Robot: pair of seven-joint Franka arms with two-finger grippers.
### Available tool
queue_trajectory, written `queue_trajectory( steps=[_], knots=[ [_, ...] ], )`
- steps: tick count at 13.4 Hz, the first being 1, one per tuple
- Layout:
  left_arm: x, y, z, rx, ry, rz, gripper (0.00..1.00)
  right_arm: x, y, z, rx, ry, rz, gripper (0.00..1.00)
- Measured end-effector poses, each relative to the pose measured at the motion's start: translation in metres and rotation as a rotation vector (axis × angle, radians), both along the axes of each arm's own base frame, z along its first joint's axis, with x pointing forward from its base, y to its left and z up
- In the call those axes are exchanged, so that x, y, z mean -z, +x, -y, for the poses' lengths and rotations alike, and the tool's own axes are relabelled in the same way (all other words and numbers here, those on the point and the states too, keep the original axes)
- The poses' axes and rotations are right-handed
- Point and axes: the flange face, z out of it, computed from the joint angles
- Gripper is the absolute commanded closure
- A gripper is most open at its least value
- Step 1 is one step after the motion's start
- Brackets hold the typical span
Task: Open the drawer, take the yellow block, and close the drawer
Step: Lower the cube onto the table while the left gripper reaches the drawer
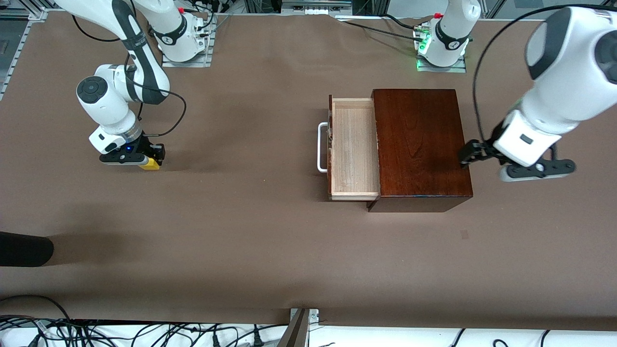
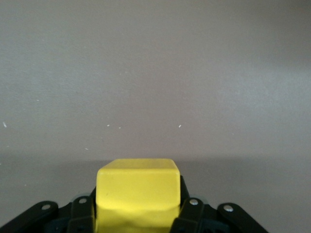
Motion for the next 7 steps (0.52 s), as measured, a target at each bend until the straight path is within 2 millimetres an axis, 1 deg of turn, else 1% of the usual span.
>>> queue_trajectory(
  steps=[2,4,7],
  knots=[
    [0.007,-0.014,0.05,-0.094,-0.004,-0.027,0.0,0.006,-0.001,0.005,0.011,-0.005,-0.009,1.0],
    [0.021,-0.03,0.103,-0.169,0.002,-0.056,0.0,0.015,-0.002,0.012,0.023,-0.015,-0.016,1.0],
    [0.06,-0.056,0.185,-0.283,0.032,-0.109,0.0,0.029,-0.005,0.015,0.022,-0.032,-0.029,1.0]
  ],
)
